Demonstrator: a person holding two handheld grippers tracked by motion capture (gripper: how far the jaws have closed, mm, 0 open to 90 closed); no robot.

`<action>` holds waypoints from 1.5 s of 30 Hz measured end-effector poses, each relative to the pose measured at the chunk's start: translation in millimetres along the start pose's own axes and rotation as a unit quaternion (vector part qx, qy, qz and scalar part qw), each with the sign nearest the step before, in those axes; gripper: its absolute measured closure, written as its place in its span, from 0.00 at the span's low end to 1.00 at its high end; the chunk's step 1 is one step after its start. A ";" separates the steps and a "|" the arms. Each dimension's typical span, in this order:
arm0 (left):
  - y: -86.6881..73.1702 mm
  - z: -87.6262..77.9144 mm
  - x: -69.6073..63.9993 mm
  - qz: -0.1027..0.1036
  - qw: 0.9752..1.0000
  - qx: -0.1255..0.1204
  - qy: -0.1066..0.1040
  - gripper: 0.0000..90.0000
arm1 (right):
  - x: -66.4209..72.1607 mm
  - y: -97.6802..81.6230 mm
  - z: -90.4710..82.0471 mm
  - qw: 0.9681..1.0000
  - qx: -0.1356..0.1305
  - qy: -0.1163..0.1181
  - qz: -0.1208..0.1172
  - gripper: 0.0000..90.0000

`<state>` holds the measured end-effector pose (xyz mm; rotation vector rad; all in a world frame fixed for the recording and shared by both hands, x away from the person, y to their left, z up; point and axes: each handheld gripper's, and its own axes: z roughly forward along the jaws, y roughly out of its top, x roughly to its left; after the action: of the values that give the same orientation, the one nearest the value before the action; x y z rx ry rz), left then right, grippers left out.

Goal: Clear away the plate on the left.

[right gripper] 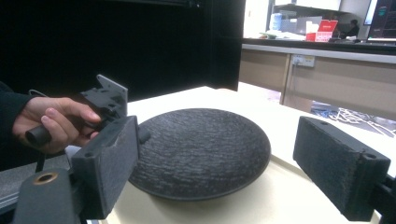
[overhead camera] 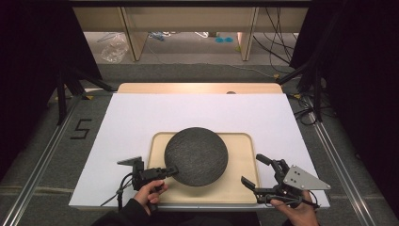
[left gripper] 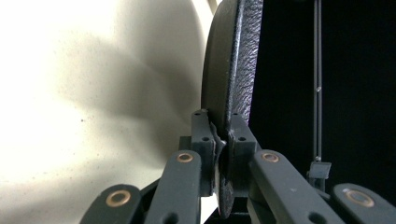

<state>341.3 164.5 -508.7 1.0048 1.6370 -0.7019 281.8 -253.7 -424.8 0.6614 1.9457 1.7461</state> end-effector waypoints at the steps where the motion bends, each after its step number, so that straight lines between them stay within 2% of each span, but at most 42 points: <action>1: 0.0 0.0 0.0 0.000 1.000 0.000 0.000 0.94 | 0.0 0.0 0.0 1.000 0.000 0.000 0.000 0.18; 8: -1.4 3.6 0.9 0.014 0.999 0.025 0.014 0.93 | 0.0 0.0 0.1 1.000 0.000 0.000 -0.001 0.18; 9: -0.9 4.0 3.0 0.026 0.999 0.030 0.015 0.93 | 0.0 0.1 -0.1 1.000 0.001 0.001 -0.001 0.18; 10: -0.8 5.2 3.8 0.030 0.999 0.029 0.017 0.92 | 0.1 0.1 -0.2 1.000 0.001 0.001 -0.001 0.18; 11: -1.2 5.8 2.6 0.026 0.999 0.033 0.022 0.91 | 1.1 0.2 -0.6 1.000 0.007 0.004 0.006 0.18; 12: -1.6 6.5 1.6 0.022 0.999 0.032 0.029 0.91 | 2.2 0.2 -1.3 1.000 0.012 0.003 0.013 0.18; 14: -0.8 6.5 3.0 0.020 0.999 0.032 0.027 0.91 | 2.2 0.2 -1.4 1.000 0.012 0.003 0.013 0.18; 16: -0.1 6.3 2.2 0.025 0.999 0.031 0.034 0.92 | 1.9 0.2 -1.1 1.000 0.010 0.003 0.011 0.18; 18: 1.4 6.1 4.7 0.040 0.998 0.032 0.029 0.91 | 1.2 0.2 -0.6 1.000 0.006 0.004 0.005 0.18; 19: 1.4 6.5 4.1 0.037 0.999 0.025 0.030 0.91 | 1.2 0.0 -0.3 1.000 0.004 0.003 0.006 0.18; 20: 1.4 6.2 2.4 0.025 0.999 0.024 0.035 0.91 | 1.4 0.2 -0.7 1.000 0.008 0.005 0.007 0.18; 24: 1.5 5.9 2.4 0.031 0.998 0.028 0.041 0.91 | 1.6 0.3 -0.2 1.000 0.006 0.008 0.006 0.18; 28: 1.4 5.8 -0.1 0.048 0.997 0.034 0.057 0.91 | 1.6 0.3 -0.1 1.000 0.006 0.008 0.006 0.18; 35: 3.0 3.0 -0.8 0.057 0.996 0.023 0.072 0.89 | 1.5 0.3 -0.2 1.000 0.006 0.008 0.006 0.18; 37: 3.6 2.0 -1.0 0.062 0.995 0.025 0.080 0.87 | 1.4 0.4 0.0 1.000 0.006 0.008 0.006 0.18; 40: 3.7 2.3 -0.8 0.064 0.994 0.034 0.081 0.83 | 1.7 0.3 0.2 1.000 0.006 0.010 0.007 0.18; 41: 3.8 2.8 -1.7 0.066 0.994 0.035 0.084 0.78 | 1.4 0.3 0.1 1.000 0.006 0.008 0.005 0.18; 42: 3.8 3.7 -2.7 0.073 0.992 0.041 0.090 0.78 | 1.4 0.3 0.1 1.000 0.006 0.008 0.005 0.18; 43: 4.0 4.7 -1.8 0.099 0.989 0.048 0.097 0.75 | 1.6 0.3 -0.1 1.000 0.007 0.008 0.007 0.18; 44: 3.1 5.4 -2.4 0.109 0.988 0.045 0.099 0.71 | 1.6 0.3 -0.1 1.000 0.007 0.009 0.007 0.18; 45: 2.8 6.0 -3.6 0.111 0.988 0.045 0.098 0.68 | 1.6 0.3 -0.1 1.000 0.007 0.009 0.007 0.18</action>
<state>346.9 159.9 -506.9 1.3333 1.6387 -0.5439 280.5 -252.8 -424.5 0.6678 1.9702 1.7540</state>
